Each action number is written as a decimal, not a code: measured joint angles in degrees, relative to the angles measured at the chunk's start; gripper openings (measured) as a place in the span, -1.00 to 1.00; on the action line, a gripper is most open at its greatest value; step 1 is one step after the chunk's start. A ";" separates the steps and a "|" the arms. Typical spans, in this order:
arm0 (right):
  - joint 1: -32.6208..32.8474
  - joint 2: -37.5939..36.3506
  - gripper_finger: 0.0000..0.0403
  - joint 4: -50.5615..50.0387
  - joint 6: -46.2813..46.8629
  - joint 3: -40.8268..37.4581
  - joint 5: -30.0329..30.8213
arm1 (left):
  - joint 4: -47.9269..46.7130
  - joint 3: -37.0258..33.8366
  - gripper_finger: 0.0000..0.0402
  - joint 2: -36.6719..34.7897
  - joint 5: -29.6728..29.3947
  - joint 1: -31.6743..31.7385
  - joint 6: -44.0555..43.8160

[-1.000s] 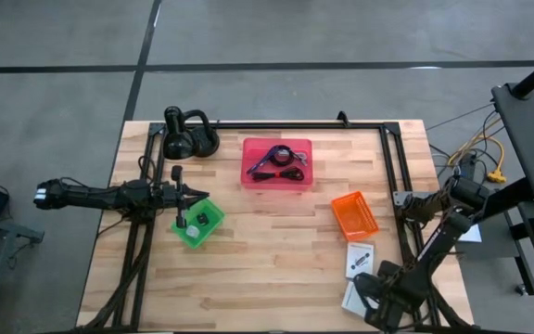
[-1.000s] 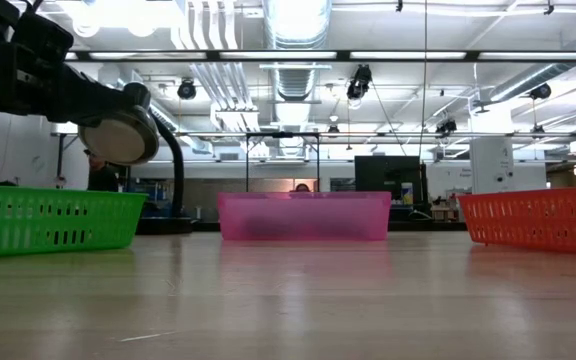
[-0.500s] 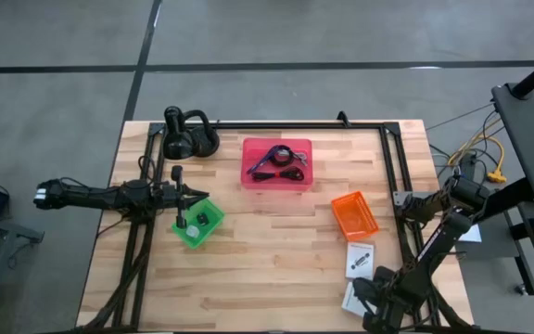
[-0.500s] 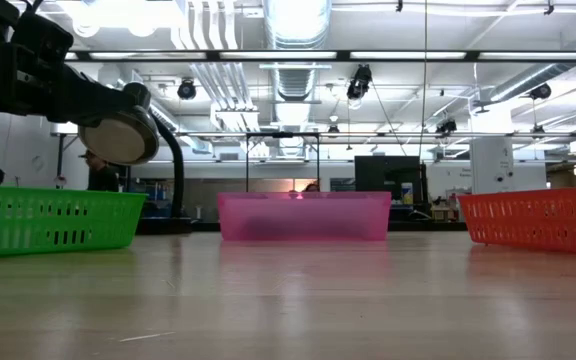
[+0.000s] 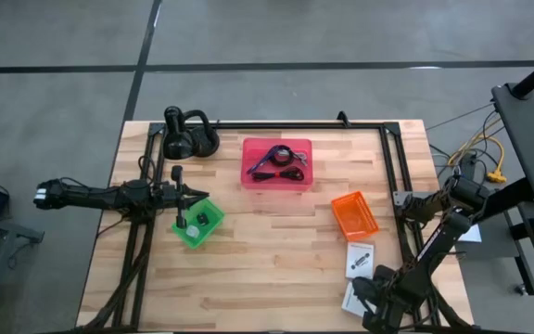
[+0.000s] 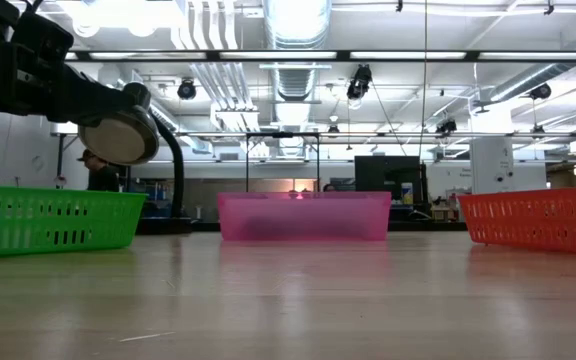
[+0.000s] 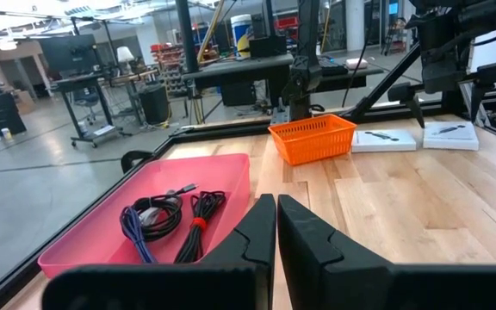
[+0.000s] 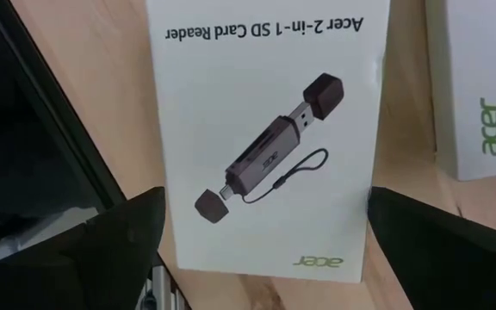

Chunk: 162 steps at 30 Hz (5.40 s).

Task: Pick and place items into bin
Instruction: Put the top card reader box into the orange bin, then put the bottom card reader box into the orange bin

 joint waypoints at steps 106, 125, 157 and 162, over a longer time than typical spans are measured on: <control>8.10 -3.25 0.88 -1.21 -5.39 -1.16 11.59 | -0.28 0.96 -1.00 0.09 -0.22 0.00 -4.13; 4.93 4.43 0.88 -0.33 -3.92 -0.22 12.67 | -0.24 0.96 -1.00 0.11 -1.11 0.02 -4.42; -4.77 4.48 0.89 7.10 -26.39 1.77 17.83 | -0.38 0.96 -1.00 0.28 -1.07 0.01 -4.39; -6.58 4.48 0.89 7.45 -28.61 1.60 13.84 | -0.70 0.96 -1.00 0.46 -1.05 0.00 -4.39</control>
